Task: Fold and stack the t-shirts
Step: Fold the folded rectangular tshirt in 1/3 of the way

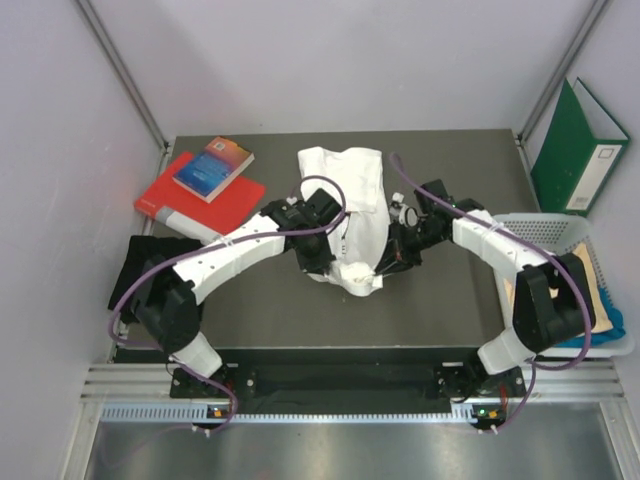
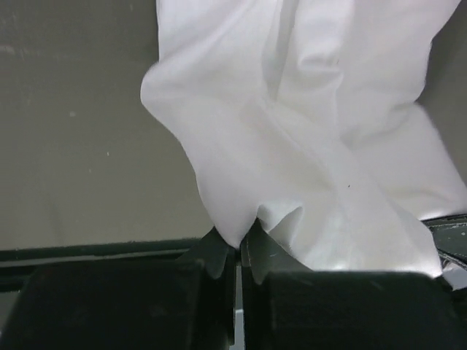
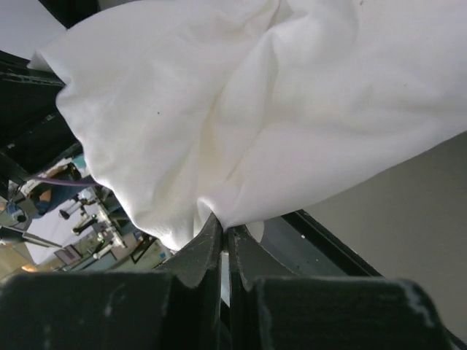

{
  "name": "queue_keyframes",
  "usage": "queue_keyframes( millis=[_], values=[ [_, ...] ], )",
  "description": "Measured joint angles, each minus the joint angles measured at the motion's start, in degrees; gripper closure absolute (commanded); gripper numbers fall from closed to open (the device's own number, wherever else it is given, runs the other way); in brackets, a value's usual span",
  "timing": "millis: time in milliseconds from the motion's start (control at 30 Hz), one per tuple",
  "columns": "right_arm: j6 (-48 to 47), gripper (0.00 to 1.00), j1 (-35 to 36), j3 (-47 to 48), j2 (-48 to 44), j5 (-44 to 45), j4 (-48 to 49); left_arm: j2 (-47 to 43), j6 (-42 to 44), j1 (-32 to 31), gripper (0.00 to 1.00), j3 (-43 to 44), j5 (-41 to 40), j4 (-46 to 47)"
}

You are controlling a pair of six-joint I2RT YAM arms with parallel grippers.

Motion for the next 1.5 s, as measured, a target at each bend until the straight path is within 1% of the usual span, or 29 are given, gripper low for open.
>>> queue_keyframes(
  millis=[133, 300, 500, 600, 633, 667, 700, 733, 767, 800, 833, 933, 967, 1000, 1067, 1100, 1133, 1200, 1233, 1267, 1300, 1400, 1467, 1500],
  values=[
    [-2.01, 1.0, -2.93, 4.0, 4.04, 0.35, -0.98, 3.96, 2.51, 3.28, 1.0, 4.39, -0.39, 0.33],
    [-4.83, 1.0, -7.08, 10.27, 13.11, 1.07, -2.03, 11.87, 5.6, 7.52, 1.0, 9.38, 0.0, 0.63],
    [-7.65, 0.99, -8.81, 23.69, 24.96, 0.96, -3.02, 21.75, 9.16, 11.8, 1.0, 19.69, 0.63, 0.37],
    [-8.44, 0.97, -8.87, 30.51, 30.27, 0.68, -3.67, 25.44, 10.69, 13.27, 1.0, 24.44, 1.33, 0.2],
    [-8.52, 0.92, -9.11, 32.76, 31.98, 0.63, -3.72, 26.88, 11.32, 13.86, 0.99, 26.16, 1.46, 0.04],
    [-8.55, 0.87, -9.11, 33.88, 32.96, 0.52, -3.65, 27.76, 11.63, 14.16, 0.68, 27.12, 1.64, 0.09],
    [-8.52, 0.78, -9.11, 35.28, 33.97, 0.39, -3.93, 28.85, 11.89, 14.56, 0.48, 28.15, 2.08, 0.07],
    [-8.5, 0.68, -9.11, 36.94, 35.19, 0.31, -4.07, 29.81, 12.44, 15.02, 0.32, 28.87, 2.58, 0.02],
    [-8.46, 0.64, -9.16, 38.51, 36.41, 0.31, -3.78, 30.6, 12.59, 15.37, 0.01, 29.46, 3.08, -0.04],
    [-8.35, 0.59, -9.18, 40.0, 37.53, 0.5, -3.63, 31.3, 12.92, 15.69, 0.01, 29.99, 3.41, -0.13],
    [-8.07, 0.49, -9.22, 40.79, 38.1, 0.79, -3.04, 31.76, 13.25, 16.0, 0.01, 30.21, 3.72, -0.15],
    [-6.84, 0.36, -9.64, 40.06, 37.75, 2.97, 1.51, 31.47, 13.27, 16.59, 0.01, 30.14, 3.89, -0.09],
    [-6.23, 0.33, -9.81, 39.26, 37.05, 3.72, 3.48, 30.84, 13.51, 16.7, 0.01, 29.7, 3.89, 0.44],
    [-5.57, 0.33, -10.08, 37.35, 35.74, 4.87, 6.38, 29.79, 13.73, 16.81, 0.01, 28.83, 3.78, 1.03],
    [-4.83, 0.32, -10.34, 34.21, 32.37, 6.8, 9.05, 26.73, 14.19, 16.9, 0.01, 26.23, 3.74, 2.21],
    [-4.68, 0.32, -10.38, 33.0, 30.32, 7.72, 9.66, 24.7, 14.4, 16.9, 0.01, 24.68, 3.74, 2.56],
    [-4.79, 0.39, -10.49, 32.11, 27.93, 8.63, 10.29, 22.43, 14.6, 16.9, 0.01, 23.04, 3.76, 3.19],
    [-5.49, 0.58, -10.38, 31.8, 23.98, 10.08, 10.4, 17.92, 14.82, 16.9, 0.01, 19.87, 3.76, 4.07],
    [-6.03, 0.82, -10.12, 31.8, 21.64, 10.71, 10.49, 15.87, 14.84, 16.9, 0.01, 18.4, 3.74, 4.55],
    [-6.71, 0.96, -9.75, 31.71, 19.93, 10.97, 10.56, 13.77, 14.88, 16.9, 0.01, 16.72, 3.74, 5.11],
    [-7.02, 1.0, -9.18, 30.99, 17.51, 11.19, 11.43, 11.91, 14.91, 16.9, 0.01, 15.21, 3.74, 5.49],
    [-8.24, 1.0, -6.88, 28.72, 12.66, 11.28, 12.2, 8.04, 14.95, 16.92, 0.09, 10.45, 3.76, 7.39],
    [-8.9, 1.0, -4.9, 27.67, 11.98, 10.8, 12.22, 7.54, 14.97, 16.96, 0.14, 8.57, 3.78, 7.82],
    [-9.07, 1.0, -4.07, 27.28, 12.44, 10.4, 12.22, 7.67, 15.02, 16.96, 0.14, 8.11, 3.82, 8.09]
  ],
)
